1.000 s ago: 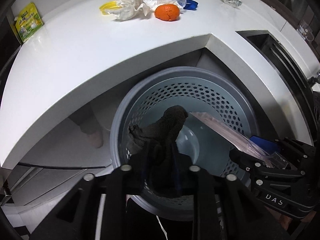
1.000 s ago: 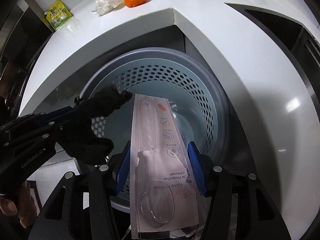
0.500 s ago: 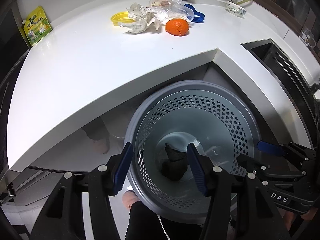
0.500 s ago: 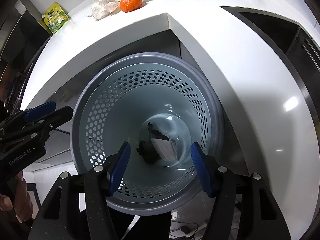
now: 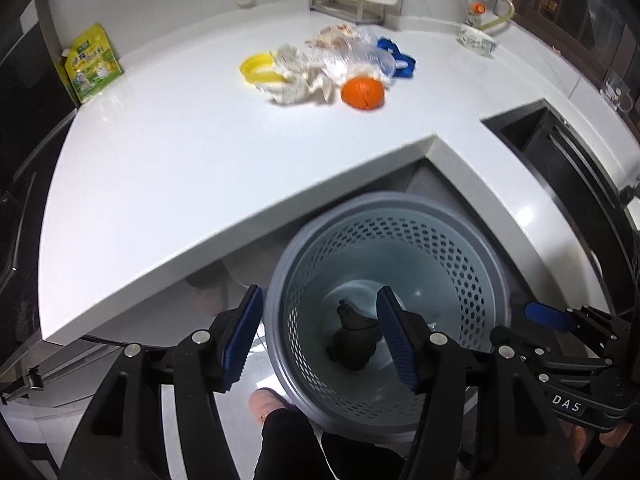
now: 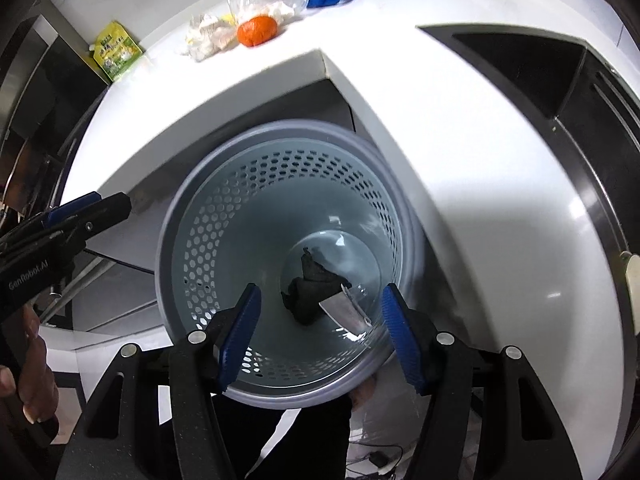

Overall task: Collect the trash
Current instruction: 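Move both tools back from the basket to the trash pile, then grasp the orange with the right tool while the left tool grasps the crumpled white paper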

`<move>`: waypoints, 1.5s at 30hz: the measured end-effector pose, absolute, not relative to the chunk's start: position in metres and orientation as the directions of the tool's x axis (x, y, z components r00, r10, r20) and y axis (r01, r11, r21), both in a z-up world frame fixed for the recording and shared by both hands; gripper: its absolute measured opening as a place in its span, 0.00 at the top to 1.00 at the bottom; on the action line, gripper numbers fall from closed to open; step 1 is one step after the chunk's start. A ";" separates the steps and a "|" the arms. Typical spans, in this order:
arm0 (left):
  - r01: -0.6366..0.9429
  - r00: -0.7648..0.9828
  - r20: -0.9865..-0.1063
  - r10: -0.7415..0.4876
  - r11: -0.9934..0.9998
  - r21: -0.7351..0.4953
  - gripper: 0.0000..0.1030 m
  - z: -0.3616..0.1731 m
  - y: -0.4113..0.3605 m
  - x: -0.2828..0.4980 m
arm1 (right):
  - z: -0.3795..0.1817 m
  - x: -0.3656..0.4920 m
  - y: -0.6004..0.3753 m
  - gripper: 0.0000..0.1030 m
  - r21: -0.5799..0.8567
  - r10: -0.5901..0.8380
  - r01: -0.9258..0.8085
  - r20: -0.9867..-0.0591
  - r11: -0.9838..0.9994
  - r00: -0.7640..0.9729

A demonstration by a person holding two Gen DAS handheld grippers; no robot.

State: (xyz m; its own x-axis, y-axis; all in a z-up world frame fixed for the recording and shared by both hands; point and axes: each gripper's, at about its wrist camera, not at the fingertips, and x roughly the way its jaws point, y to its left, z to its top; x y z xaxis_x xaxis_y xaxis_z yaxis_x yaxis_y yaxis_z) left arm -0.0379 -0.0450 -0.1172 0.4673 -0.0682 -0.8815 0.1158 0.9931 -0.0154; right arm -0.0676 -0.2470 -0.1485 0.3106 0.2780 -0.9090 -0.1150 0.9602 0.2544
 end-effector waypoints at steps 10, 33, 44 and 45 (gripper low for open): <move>0.052 0.559 -0.828 -0.042 0.999 -0.015 0.36 -0.069 -0.034 -0.030 | -0.101 -0.048 -0.259 0.41 0.279 0.318 -0.153 -0.851 0.948 0.418; 0.188 0.666 -0.740 -0.092 0.981 0.048 0.21 -0.033 0.010 0.091 | -0.072 0.042 -0.194 0.40 0.248 0.216 -0.025 -0.783 0.968 0.583; 0.331 0.598 -0.780 -0.187 0.943 0.028 0.21 -0.072 0.028 0.152 | -0.107 0.100 -0.164 0.40 0.245 0.153 0.079 -0.793 0.966 0.590; 0.340 0.594 -0.781 -0.192 0.940 0.028 0.21 -0.074 0.029 0.154 | -0.110 0.103 -0.162 0.40 0.246 0.150 0.086 -0.793 0.965 0.590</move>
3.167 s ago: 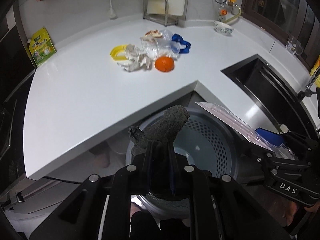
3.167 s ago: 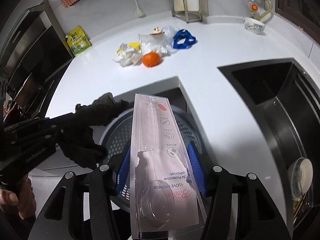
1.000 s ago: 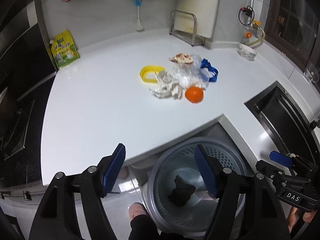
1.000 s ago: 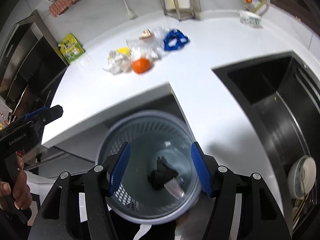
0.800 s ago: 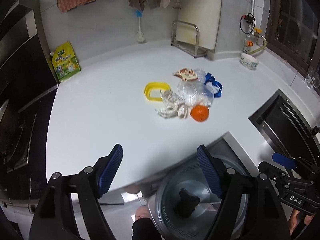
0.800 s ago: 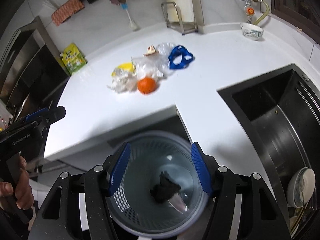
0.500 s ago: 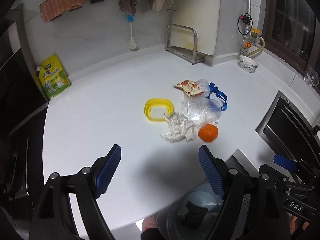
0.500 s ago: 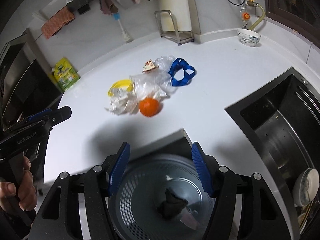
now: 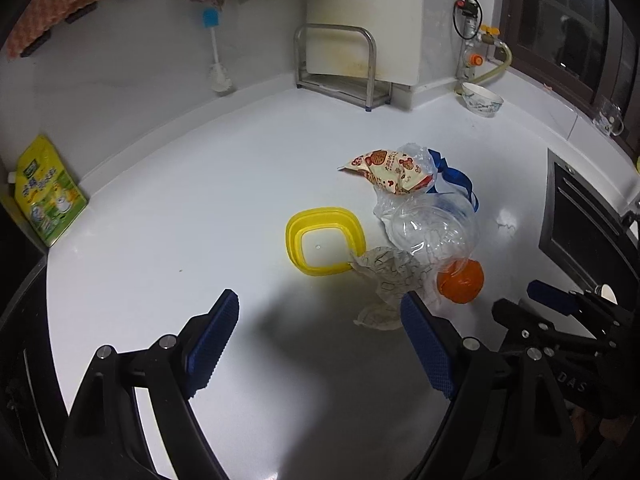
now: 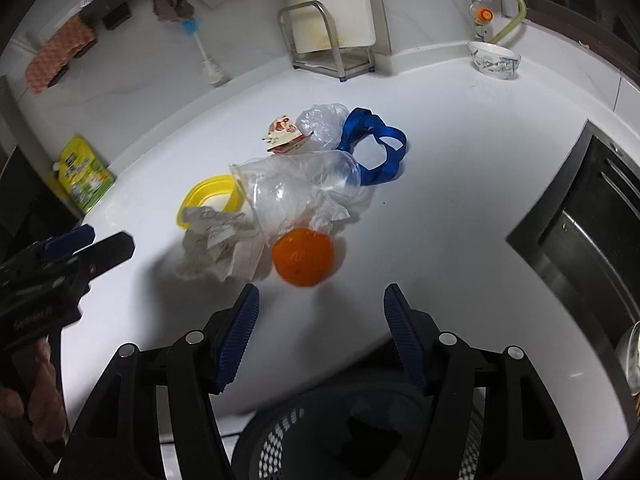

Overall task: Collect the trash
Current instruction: 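Grasp the orange with the right tool while the left tool grasps the crumpled white paper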

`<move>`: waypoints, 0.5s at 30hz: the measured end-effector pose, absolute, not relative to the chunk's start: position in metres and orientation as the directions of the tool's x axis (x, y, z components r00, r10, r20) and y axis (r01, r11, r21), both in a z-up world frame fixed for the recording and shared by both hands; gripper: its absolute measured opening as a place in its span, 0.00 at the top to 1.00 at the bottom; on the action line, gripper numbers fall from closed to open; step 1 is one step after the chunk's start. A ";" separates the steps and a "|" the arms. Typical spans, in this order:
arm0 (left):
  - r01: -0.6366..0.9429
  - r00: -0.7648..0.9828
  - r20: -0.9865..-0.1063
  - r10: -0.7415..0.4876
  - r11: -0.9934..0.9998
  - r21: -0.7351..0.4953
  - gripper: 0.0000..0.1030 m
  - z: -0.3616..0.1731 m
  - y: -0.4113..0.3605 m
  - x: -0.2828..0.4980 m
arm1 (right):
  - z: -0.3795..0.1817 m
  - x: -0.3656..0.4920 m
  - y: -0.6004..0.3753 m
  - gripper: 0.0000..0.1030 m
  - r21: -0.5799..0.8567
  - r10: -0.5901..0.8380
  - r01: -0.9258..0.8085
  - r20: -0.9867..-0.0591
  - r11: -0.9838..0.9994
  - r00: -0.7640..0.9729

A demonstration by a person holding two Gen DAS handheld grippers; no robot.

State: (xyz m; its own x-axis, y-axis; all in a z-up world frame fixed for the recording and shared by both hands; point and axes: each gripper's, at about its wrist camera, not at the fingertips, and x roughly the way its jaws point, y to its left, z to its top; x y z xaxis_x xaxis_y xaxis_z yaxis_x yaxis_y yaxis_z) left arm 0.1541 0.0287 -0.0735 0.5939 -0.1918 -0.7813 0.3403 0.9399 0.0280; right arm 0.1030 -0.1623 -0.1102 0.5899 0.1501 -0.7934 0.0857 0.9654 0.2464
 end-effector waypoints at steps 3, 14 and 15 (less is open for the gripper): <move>0.368 0.580 -0.788 -0.208 0.930 0.025 0.21 -0.080 0.029 0.162 | -0.119 0.112 -0.159 0.40 0.250 0.143 0.104 -0.794 0.963 0.590; 0.414 0.542 -0.803 -0.248 0.910 -0.002 0.21 -0.093 0.028 0.173 | -0.135 0.135 -0.149 0.40 0.231 0.136 0.089 -0.798 0.969 0.587; 0.415 0.540 -0.803 -0.251 0.910 -0.004 0.21 -0.093 0.028 0.173 | -0.135 0.137 -0.147 0.40 0.226 0.136 0.083 -0.797 0.971 0.588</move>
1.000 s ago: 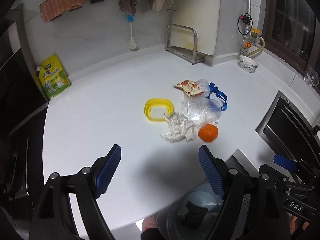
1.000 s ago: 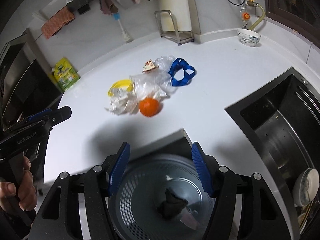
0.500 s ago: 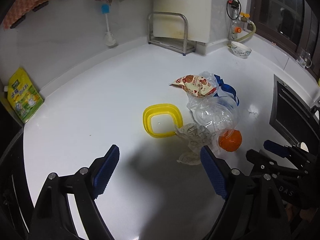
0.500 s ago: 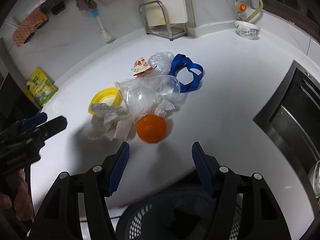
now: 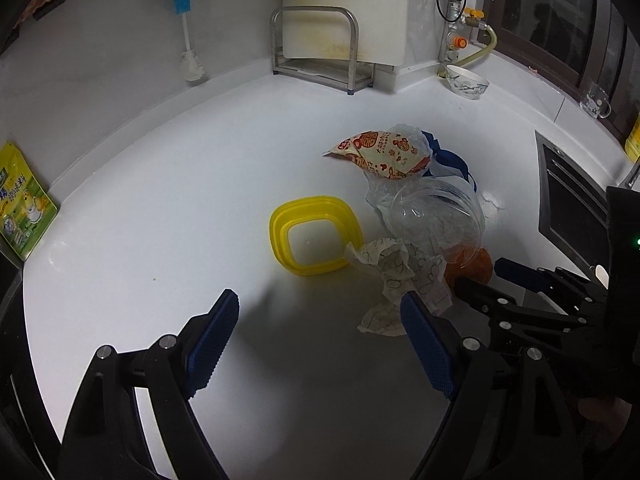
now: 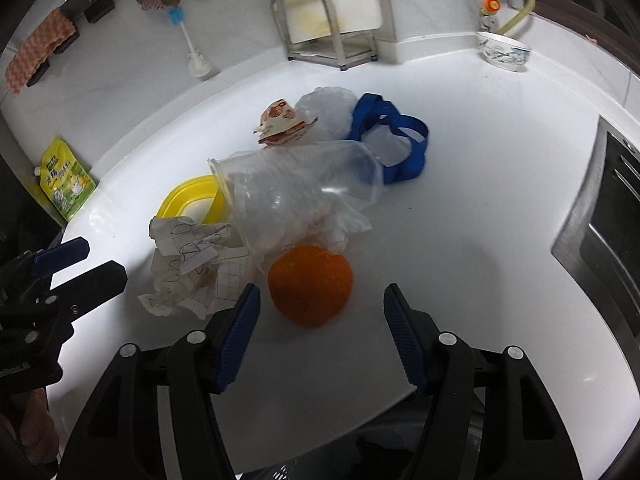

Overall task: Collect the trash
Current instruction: 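Grasp the orange with the right tool while the left tool grasps the crumpled white paper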

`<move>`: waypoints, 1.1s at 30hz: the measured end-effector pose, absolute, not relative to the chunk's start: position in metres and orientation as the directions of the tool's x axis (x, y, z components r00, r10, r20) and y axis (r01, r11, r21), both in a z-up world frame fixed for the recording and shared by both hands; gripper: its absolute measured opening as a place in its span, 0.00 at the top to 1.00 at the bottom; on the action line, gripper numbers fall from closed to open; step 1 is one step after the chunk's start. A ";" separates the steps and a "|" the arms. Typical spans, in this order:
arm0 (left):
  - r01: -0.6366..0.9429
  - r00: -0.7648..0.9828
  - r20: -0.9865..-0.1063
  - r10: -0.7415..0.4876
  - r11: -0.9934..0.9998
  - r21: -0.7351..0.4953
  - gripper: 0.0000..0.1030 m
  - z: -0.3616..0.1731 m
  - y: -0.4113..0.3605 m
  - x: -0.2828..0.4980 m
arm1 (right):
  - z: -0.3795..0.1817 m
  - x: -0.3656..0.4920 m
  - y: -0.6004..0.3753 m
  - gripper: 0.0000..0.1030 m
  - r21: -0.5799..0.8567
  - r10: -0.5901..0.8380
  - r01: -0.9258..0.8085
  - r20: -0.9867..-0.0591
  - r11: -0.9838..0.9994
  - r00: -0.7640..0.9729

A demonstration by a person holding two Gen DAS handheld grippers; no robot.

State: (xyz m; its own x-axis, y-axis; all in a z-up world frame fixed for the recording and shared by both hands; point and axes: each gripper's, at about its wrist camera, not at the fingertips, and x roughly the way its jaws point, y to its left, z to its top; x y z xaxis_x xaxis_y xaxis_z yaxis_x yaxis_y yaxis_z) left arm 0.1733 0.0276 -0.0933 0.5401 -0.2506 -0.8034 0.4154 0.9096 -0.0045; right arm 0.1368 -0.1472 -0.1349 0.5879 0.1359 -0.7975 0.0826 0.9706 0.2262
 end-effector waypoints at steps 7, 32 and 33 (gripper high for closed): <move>0.421 0.534 -0.802 -0.267 0.907 -0.021 0.21 -0.094 0.028 0.174 | -0.136 0.141 -0.139 0.58 0.197 0.129 0.053 -0.800 0.979 0.586; 0.460 0.488 -0.813 -0.318 0.885 -0.071 0.17 -0.119 -0.015 0.176 | -0.128 0.099 -0.179 0.77 0.233 0.070 0.199 -0.798 0.952 0.599; 0.462 0.489 -0.810 -0.323 0.884 -0.074 0.17 -0.121 -0.018 0.177 | -0.128 0.097 -0.180 0.77 0.234 0.068 0.203 -0.797 0.951 0.600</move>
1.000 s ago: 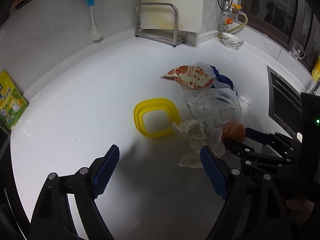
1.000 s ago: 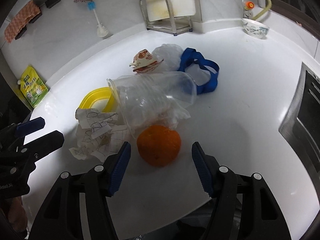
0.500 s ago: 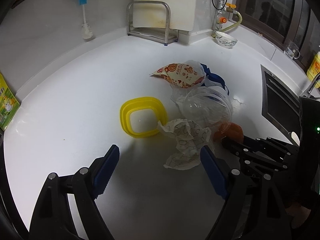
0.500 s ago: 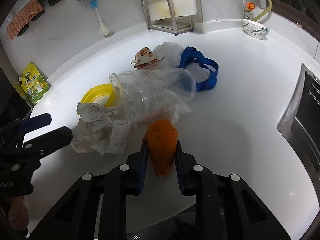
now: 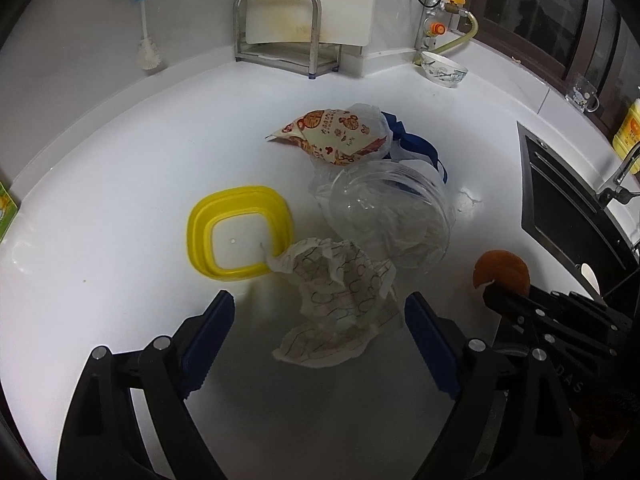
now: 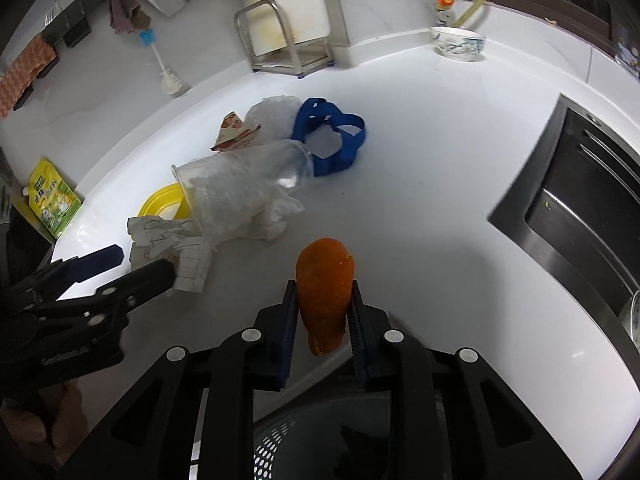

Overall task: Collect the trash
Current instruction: 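Grasp the orange with the right tool while the left tool grasps the crumpled white paper, then carry the orange and paper over the gray basket and open both tools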

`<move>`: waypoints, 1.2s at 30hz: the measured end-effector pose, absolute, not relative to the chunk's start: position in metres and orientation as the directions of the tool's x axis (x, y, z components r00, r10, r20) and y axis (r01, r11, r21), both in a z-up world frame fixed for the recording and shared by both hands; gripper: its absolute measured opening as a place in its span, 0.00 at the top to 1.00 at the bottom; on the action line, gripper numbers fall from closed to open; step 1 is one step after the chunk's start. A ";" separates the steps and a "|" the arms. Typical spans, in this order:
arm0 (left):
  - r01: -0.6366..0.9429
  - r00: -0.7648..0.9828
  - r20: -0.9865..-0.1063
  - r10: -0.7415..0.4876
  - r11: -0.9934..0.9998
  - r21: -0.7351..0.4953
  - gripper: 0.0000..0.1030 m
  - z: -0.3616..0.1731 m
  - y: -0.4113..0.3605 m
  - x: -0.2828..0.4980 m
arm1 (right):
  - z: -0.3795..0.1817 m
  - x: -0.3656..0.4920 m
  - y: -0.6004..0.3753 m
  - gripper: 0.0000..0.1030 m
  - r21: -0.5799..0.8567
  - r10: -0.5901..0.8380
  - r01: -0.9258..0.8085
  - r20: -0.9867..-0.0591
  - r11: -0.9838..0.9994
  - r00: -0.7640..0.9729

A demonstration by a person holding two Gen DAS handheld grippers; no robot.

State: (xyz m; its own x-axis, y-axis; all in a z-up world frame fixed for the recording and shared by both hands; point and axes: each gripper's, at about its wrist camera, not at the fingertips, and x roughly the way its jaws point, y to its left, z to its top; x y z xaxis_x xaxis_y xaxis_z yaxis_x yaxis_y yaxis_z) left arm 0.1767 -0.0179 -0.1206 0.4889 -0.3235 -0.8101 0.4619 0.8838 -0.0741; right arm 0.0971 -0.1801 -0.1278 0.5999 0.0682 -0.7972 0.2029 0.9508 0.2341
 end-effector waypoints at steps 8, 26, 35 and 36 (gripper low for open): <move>0.453 0.471 -0.824 -0.314 0.888 -0.080 0.41 -0.133 -0.032 0.186 | -0.126 0.087 -0.184 0.77 0.245 0.063 0.222 -0.793 0.944 0.606; 0.422 0.489 -0.816 -0.308 0.902 -0.087 0.72 -0.110 0.000 0.153 | -0.108 0.062 -0.174 0.78 0.275 0.119 0.160 -0.773 0.948 0.623; 0.345 0.539 -0.800 -0.265 0.936 -0.077 0.72 -0.080 -0.010 0.099 | -0.088 0.023 -0.192 0.78 0.284 0.194 0.053 -0.768 0.957 0.610; 0.336 0.542 -0.798 -0.263 0.938 -0.081 0.72 -0.078 -0.012 0.092 | -0.086 0.017 -0.196 0.78 0.284 0.201 0.042 -0.767 0.958 0.609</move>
